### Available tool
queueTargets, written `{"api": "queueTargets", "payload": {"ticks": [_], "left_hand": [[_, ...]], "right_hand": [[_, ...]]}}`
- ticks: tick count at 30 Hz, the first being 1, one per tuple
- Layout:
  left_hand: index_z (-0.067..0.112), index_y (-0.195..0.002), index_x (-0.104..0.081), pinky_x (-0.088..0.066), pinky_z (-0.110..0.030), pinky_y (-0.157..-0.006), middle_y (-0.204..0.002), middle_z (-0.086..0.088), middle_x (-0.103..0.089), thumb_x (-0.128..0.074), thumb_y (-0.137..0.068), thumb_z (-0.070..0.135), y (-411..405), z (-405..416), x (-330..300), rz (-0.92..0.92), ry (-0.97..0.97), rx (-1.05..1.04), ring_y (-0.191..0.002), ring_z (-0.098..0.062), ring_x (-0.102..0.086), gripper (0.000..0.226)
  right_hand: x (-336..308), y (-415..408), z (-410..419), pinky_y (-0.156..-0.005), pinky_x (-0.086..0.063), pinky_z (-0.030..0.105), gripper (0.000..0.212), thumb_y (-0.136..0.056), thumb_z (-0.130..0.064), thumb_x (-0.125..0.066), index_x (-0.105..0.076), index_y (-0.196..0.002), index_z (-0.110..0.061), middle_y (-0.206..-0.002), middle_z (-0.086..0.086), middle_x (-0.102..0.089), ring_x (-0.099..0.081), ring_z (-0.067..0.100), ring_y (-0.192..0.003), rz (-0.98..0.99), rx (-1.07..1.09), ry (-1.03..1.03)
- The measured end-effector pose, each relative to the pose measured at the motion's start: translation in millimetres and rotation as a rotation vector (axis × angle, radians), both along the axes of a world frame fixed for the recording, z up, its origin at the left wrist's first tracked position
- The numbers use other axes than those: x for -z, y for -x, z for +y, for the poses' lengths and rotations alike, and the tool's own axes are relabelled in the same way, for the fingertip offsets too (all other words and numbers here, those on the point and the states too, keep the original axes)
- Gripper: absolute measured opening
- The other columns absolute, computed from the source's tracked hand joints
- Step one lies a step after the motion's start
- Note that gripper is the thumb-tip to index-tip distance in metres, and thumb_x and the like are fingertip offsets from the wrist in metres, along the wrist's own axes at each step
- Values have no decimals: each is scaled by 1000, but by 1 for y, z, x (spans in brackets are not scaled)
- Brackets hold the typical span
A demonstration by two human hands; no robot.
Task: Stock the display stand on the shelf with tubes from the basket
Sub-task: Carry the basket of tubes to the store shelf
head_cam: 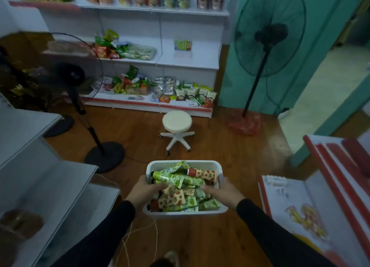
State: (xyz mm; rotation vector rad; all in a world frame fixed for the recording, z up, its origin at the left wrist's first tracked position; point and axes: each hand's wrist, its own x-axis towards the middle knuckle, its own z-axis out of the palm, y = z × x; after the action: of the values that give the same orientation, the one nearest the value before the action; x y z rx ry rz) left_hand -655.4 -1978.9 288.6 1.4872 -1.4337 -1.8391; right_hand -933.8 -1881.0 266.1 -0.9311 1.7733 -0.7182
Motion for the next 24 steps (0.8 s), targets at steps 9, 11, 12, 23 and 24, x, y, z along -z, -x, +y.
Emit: {"api": "queueTargets", "payload": {"ticks": [9,11,12,23,24], "left_hand": [[9,-117,-62,-58,-49,-86,-104,-10,-75,-87,-63,42,103,-227,9,31,-5,88,-93,-29,-73,68],[10,-120,-60,-59,-47,-83,-106,-9,-74,-91,-57,48,119,-277,7,22,-2,63,-93,-28,-73,79],[11,-121,-58,-59,-47,-82,-108,-9,-74,-92,-53,51,125,-300,5,24,-7,47,-93,-28,-73,86],[14,-117,-52,-60,-37,-73,-107,-7,-71,-85,-73,37,201,-550,2,-31,30,-133,-92,-24,-73,59],[12,-117,-55,-61,-37,-73,-105,-7,-73,-83,-75,34,208,-571,-4,-39,38,-145,-90,-23,-73,55]], "right_hand": [[-8,95,-211,-92,-54,39,115,-47,-85,-70,-37,-141,-28,-129,-10,-58,-62,12,-109,50,35,-3],[-13,112,-261,-91,-54,38,112,-48,-84,-71,-39,-139,-28,-127,-10,-59,-62,11,-108,37,38,-8],[-15,120,-287,-91,-54,38,107,-49,-83,-72,-42,-136,-28,-124,-10,-61,-63,11,-106,33,26,0],[12,204,-585,-98,-50,42,127,-44,-88,-69,-27,-147,-27,-146,-3,-45,-53,18,-124,6,-112,-32],[11,212,-612,-99,-50,42,129,-44,-88,-69,-24,-148,-27,-149,-3,-42,-52,19,-126,-8,-127,-30]]}}
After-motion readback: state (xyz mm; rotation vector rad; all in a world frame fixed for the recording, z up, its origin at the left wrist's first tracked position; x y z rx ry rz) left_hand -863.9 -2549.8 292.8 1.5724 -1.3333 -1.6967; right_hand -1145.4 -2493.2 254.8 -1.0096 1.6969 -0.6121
